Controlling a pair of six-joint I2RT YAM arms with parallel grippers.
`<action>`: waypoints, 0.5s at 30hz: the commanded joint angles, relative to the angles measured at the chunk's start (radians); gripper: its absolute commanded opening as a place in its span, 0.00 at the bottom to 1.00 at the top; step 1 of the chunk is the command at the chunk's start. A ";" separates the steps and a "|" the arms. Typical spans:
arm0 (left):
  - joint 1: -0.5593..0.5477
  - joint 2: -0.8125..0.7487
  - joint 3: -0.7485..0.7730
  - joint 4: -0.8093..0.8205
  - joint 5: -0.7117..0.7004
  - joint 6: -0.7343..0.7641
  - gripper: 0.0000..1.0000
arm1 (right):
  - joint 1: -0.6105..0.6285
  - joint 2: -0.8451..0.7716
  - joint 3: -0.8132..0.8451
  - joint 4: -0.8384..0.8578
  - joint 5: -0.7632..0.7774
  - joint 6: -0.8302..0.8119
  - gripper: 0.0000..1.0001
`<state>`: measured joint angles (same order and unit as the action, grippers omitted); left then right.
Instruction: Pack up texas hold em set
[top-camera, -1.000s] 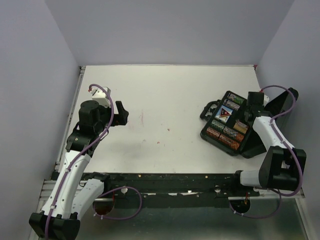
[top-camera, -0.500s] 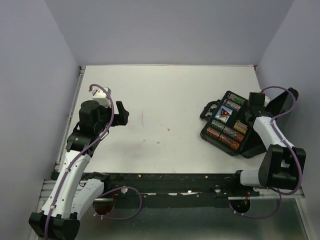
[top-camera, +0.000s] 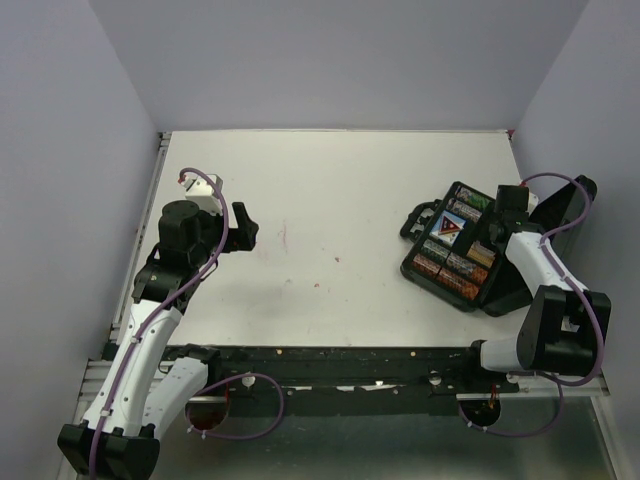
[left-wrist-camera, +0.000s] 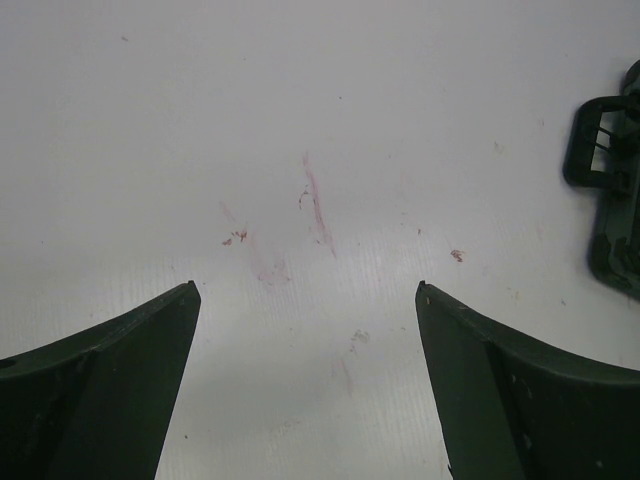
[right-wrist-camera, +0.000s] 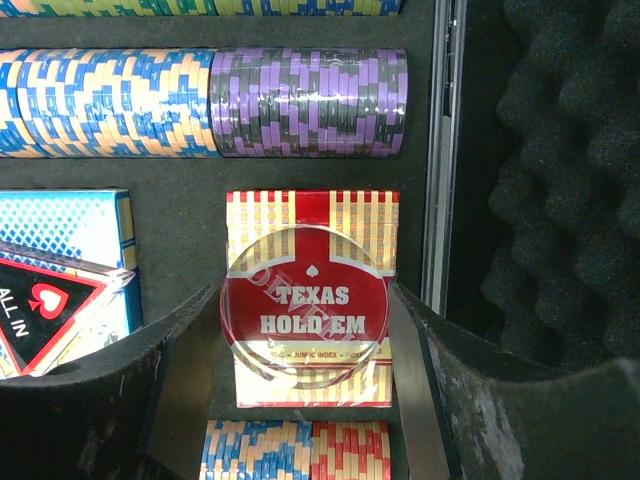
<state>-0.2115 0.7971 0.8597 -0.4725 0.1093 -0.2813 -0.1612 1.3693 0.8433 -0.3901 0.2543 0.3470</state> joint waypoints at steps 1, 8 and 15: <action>-0.003 0.001 -0.010 0.014 0.021 -0.001 0.97 | -0.006 0.011 -0.007 0.014 0.042 -0.008 0.48; -0.003 0.002 -0.010 0.014 0.021 -0.001 0.97 | -0.006 0.020 -0.006 0.014 0.039 -0.008 0.52; -0.003 0.002 -0.010 0.012 0.021 0.001 0.97 | -0.006 0.030 0.000 0.011 0.033 -0.013 0.63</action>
<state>-0.2115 0.7975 0.8597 -0.4725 0.1097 -0.2813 -0.1612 1.3785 0.8433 -0.3817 0.2680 0.3466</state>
